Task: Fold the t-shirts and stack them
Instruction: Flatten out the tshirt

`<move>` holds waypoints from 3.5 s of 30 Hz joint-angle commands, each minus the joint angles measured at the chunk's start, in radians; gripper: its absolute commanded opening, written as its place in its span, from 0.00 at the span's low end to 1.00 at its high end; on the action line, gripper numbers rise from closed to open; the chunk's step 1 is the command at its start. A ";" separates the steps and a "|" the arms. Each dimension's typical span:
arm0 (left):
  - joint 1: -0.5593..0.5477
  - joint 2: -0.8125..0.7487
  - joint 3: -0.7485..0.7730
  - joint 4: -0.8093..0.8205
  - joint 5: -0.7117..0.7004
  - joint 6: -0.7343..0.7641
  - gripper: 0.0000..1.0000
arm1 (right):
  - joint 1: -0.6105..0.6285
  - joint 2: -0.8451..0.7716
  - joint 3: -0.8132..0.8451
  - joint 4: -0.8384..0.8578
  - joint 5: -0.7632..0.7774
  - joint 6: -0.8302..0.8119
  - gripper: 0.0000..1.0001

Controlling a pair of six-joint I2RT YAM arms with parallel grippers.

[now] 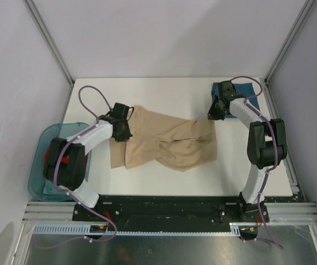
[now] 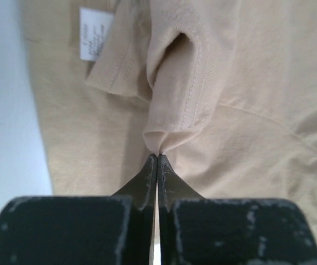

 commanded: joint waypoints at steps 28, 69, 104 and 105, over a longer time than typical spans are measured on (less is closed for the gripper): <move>0.295 -0.467 0.625 -0.020 0.041 -0.084 0.00 | -0.042 -0.268 0.325 0.000 0.103 -0.042 0.00; 0.299 -0.889 -0.355 -0.163 0.215 -0.114 0.00 | -0.198 -0.483 -0.675 0.161 0.100 0.170 0.50; 0.249 -0.984 -0.022 -0.409 0.239 0.006 0.00 | -0.409 -0.958 -0.518 -0.252 -0.058 0.118 0.00; 0.243 -0.999 0.004 -0.422 0.237 -0.005 0.00 | -0.435 -0.992 -0.491 -0.292 -0.075 0.105 0.00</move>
